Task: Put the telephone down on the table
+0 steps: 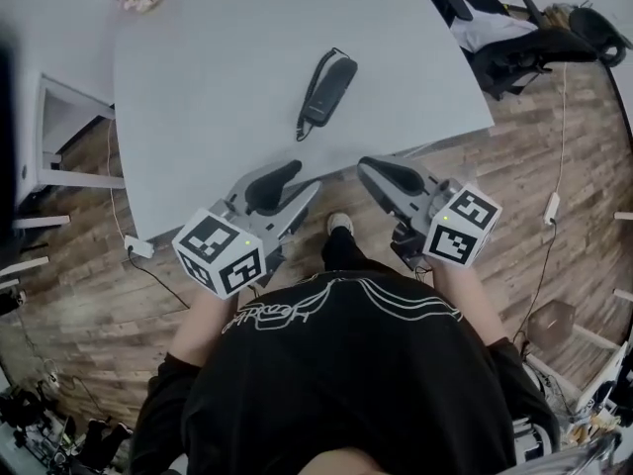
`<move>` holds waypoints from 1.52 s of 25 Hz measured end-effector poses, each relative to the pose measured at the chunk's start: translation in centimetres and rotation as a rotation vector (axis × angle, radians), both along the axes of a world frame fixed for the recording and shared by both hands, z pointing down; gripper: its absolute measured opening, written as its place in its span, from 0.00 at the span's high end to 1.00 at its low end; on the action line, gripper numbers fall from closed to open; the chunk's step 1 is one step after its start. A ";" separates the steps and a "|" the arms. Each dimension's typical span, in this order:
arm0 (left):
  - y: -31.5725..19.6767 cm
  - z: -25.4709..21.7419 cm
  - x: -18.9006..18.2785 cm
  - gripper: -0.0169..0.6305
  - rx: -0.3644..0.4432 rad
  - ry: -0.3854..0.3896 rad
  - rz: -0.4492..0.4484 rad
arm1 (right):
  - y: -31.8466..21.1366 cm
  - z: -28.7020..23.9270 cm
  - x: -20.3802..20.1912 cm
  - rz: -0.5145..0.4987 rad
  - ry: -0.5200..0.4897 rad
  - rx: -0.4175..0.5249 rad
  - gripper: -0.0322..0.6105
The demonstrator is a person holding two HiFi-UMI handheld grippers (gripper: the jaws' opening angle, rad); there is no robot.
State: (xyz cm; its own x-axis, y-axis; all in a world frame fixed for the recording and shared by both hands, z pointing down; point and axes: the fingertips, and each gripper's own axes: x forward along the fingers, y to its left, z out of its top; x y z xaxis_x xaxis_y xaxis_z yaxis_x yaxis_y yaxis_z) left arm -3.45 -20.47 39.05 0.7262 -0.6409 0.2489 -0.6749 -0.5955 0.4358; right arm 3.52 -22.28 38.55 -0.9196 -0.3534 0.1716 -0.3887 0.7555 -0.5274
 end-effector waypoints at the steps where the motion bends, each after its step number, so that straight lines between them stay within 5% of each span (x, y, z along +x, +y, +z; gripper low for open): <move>1: 1.7 -0.6 0.3 0.75 0.012 0.018 0.019 | 1.5 -0.5 -0.2 0.001 -0.007 0.008 0.89; 8: 11.5 -4.6 0.7 0.96 0.119 0.061 0.094 | 11.4 -4.0 -1.8 -0.019 -0.060 0.083 0.89; 12: 15.1 -6.0 0.1 0.96 0.173 0.062 0.105 | 15.8 -4.8 -2.8 -0.053 -0.072 0.137 0.89; 21: 20.9 -7.3 -1.1 0.96 0.157 0.128 0.106 | 22.0 -6.4 -4.1 -0.069 -0.072 0.179 0.89; 38: 22.6 -6.4 -2.8 0.96 0.164 0.144 0.070 | 24.2 -5.0 -4.3 -0.029 -0.020 0.149 0.89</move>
